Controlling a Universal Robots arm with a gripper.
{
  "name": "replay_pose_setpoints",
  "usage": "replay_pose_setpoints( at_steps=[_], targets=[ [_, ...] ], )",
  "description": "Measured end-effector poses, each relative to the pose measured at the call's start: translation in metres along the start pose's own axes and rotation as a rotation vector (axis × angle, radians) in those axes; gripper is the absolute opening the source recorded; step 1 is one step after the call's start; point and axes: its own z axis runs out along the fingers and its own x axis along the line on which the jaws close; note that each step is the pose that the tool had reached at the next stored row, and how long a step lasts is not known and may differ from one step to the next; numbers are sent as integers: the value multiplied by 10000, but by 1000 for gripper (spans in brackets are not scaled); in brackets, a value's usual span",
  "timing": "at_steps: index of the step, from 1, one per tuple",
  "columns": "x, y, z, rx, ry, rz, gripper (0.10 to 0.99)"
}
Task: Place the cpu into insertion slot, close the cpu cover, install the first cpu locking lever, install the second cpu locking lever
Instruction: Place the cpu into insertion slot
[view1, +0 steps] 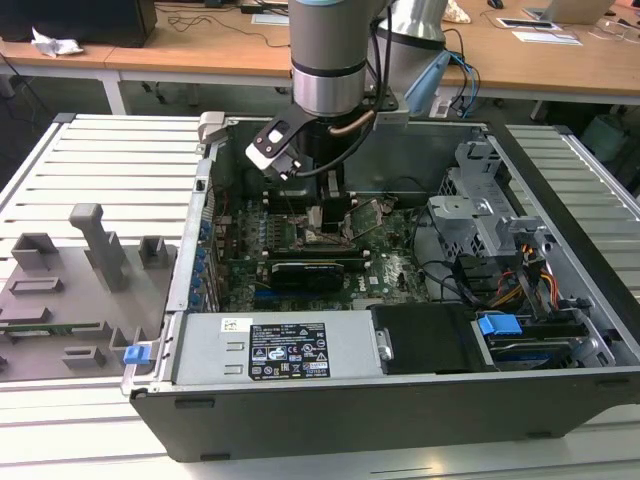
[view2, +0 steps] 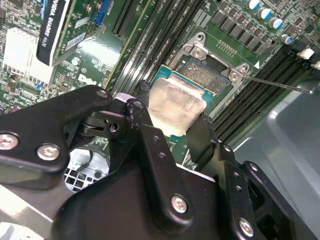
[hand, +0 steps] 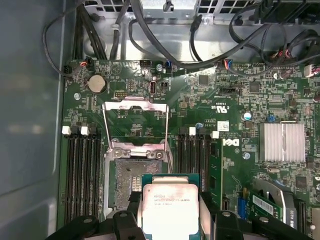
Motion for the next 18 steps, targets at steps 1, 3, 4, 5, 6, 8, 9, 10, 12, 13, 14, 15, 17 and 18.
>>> replay_pose_setpoints(
  at_steps=[1, 3, 4, 5, 6, 8, 9, 10, 12, 13, 14, 15, 17, 18],
  targets=[
    [10, -1, 13, 3, -2, -2, 541],
    [64, 6, 36, 52, -7, -2, 541],
    [92, 16, 46, 87, -8, -3, 541],
    [121, 28, 61, 126, -8, -3, 541],
    [129, 31, 69, 134, -10, 0, 541],
    [141, 32, 96, 136, -8, -1, 541],
    [147, 32, 114, 137, -9, -1, 541],
    [148, 32, 121, 137, -9, -1, 541],
    [147, 31, 128, 138, -10, -1, 541],
    [147, 30, 129, 140, -12, -1, 541],
    [147, 31, 131, 138, -11, -1, 541],
    [148, 31, 133, 138, -9, 0, 541],
    [151, 30, 137, 137, -9, 0, 541],
    [152, 30, 140, 138, -9, 0, 541]
  ],
)
